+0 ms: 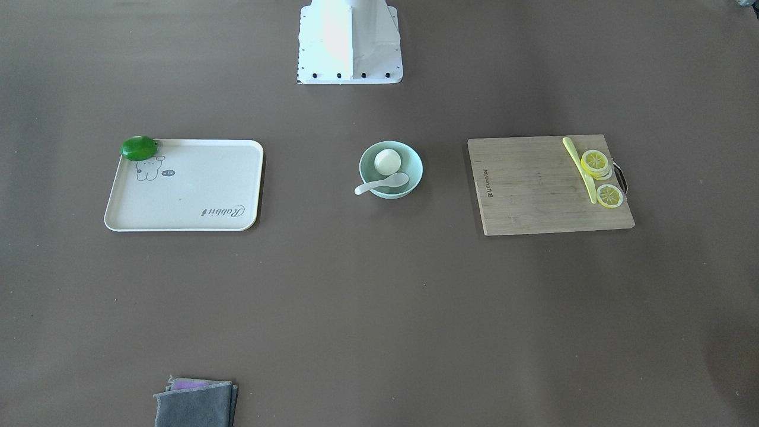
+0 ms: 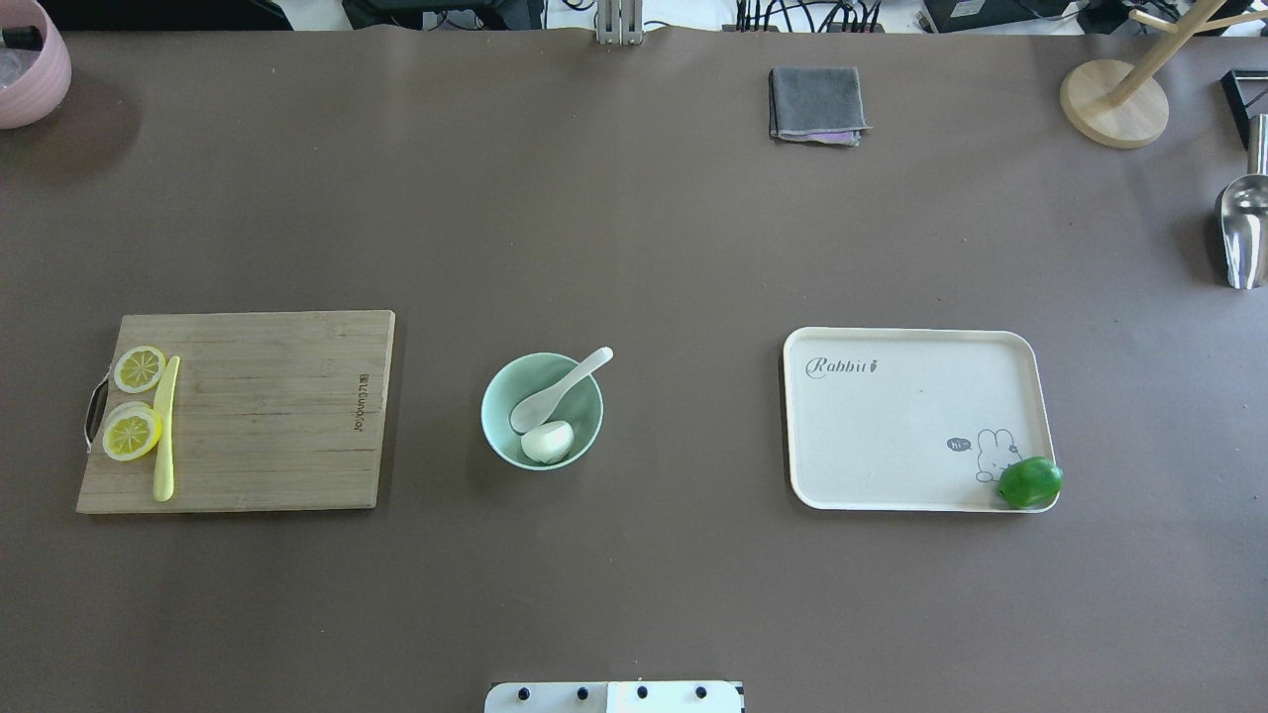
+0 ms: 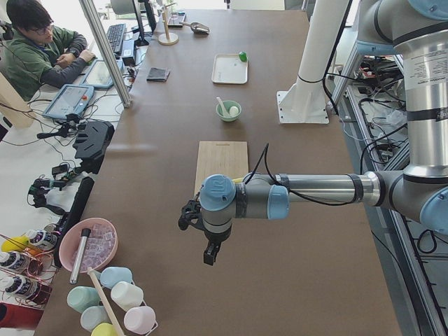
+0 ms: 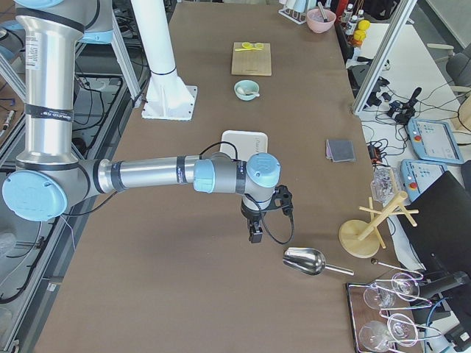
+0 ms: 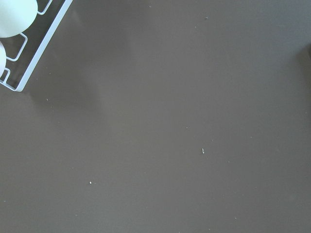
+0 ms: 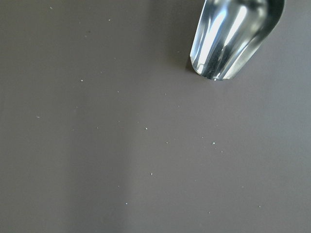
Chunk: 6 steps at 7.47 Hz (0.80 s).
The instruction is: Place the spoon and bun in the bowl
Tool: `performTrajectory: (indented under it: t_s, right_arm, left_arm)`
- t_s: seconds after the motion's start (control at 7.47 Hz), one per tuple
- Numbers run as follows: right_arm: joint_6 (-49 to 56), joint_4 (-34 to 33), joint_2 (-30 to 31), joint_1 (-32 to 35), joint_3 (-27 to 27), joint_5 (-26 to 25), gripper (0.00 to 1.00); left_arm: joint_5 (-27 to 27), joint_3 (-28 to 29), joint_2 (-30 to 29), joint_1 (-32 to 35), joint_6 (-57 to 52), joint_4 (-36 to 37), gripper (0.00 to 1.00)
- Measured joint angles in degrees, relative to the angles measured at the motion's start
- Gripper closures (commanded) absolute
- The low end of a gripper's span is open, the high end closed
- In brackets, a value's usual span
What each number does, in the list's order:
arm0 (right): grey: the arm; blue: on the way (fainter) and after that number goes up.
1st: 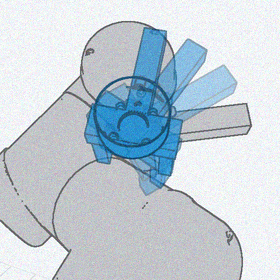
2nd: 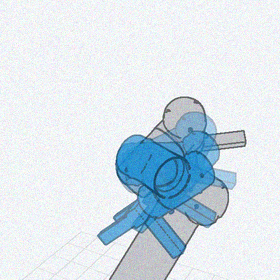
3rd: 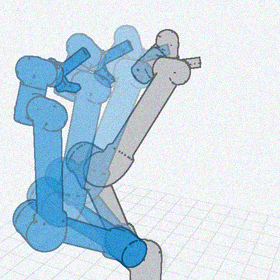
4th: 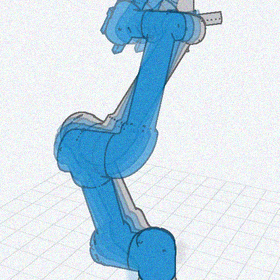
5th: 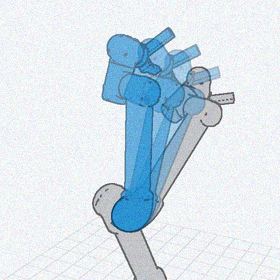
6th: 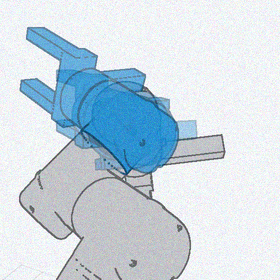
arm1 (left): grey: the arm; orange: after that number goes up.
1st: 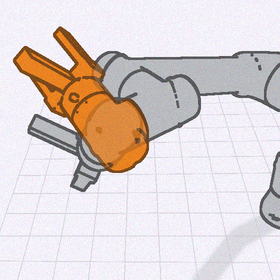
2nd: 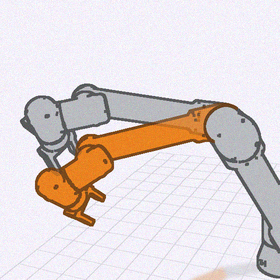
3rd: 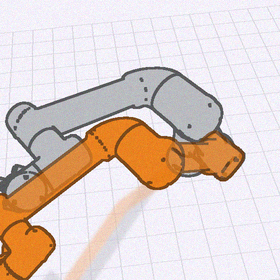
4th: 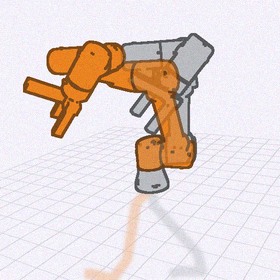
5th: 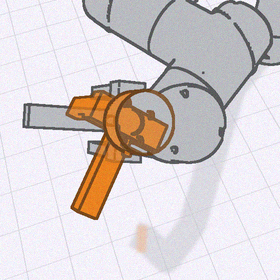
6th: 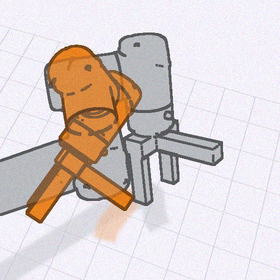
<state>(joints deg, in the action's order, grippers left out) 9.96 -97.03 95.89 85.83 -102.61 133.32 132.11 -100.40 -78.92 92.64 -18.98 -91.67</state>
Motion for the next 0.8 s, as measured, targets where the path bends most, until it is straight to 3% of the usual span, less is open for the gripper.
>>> performTrajectory:
  t_s: [0.8]
  right_arm:
    - [-0.03, 0.09, 0.0, -1.82, -0.22, 0.01, 0.0]
  left_arm:
    - [-0.01, -0.11, 0.08, 0.0, 0.0, 0.0, 0.02]
